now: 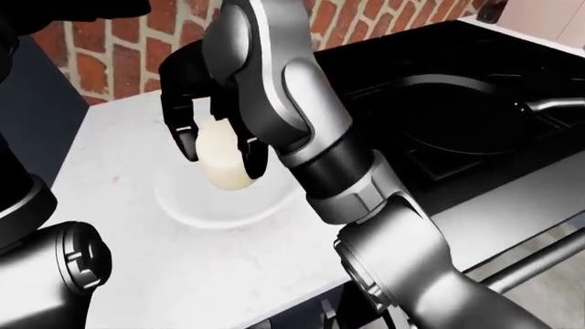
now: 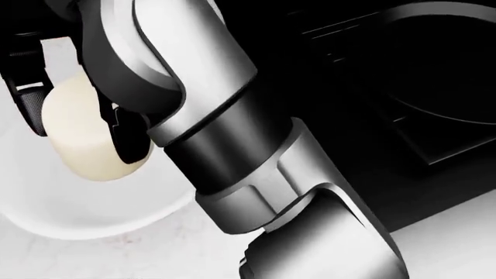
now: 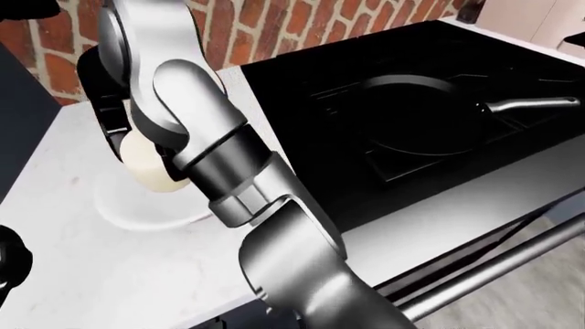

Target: Pick the cheese from the pan and place it in the bowl.

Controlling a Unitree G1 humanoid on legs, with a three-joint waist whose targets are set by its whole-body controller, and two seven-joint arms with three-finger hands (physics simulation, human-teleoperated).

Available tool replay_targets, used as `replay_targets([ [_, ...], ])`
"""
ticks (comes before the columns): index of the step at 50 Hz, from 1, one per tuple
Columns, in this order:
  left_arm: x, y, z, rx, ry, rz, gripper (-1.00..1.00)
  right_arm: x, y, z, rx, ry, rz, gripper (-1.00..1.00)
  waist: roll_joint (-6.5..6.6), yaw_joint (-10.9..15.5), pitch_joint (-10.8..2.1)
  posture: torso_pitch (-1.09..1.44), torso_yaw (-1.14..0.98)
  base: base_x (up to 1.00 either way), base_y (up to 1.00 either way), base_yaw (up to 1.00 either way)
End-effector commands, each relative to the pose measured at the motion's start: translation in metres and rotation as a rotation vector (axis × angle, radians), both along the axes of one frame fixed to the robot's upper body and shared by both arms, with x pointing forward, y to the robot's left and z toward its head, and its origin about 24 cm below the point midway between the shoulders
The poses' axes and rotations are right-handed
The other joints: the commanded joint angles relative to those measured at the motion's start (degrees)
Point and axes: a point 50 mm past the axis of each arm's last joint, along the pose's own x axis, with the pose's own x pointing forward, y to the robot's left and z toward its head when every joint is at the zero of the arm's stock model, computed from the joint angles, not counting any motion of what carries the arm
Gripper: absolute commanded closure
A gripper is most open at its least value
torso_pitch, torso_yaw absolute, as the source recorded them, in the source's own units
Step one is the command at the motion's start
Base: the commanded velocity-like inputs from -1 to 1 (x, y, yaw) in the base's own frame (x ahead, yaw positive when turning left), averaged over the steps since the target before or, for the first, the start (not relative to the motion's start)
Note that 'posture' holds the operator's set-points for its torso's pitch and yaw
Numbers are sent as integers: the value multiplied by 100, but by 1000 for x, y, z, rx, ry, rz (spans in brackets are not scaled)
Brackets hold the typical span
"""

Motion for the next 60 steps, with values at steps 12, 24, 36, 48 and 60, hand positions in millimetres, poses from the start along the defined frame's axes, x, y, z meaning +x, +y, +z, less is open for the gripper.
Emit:
replay_targets([
  [12, -7, -2, 12, 11, -78, 3, -100, -7, 0, 7, 19, -54, 7, 100, 56, -4, -189, 0, 0, 0, 0, 0],
  [24, -12, 0, 16, 10, -84, 5, -100, -8, -2, 4, 7, -54, 4, -100, 54, -5, -193, 0, 0, 0, 0, 0],
  [36, -8, -3, 13, 16, -76, 1, -100, -4, -6, 6, 6, -59, -7, -100, 57, -4, -202, 0, 0, 0, 0, 0],
  [48, -11, -4, 16, 16, -83, -3, -100, 4, -29, 14, 80, -61, -65, -100, 18, 5, -191, 0, 0, 0, 0, 0],
  [60, -7, -5, 9, 18, -73, 1, -100, 51, -85, 67, 468, -144, -268, -100, -36, 57, -216, 0, 0, 0, 0, 0],
])
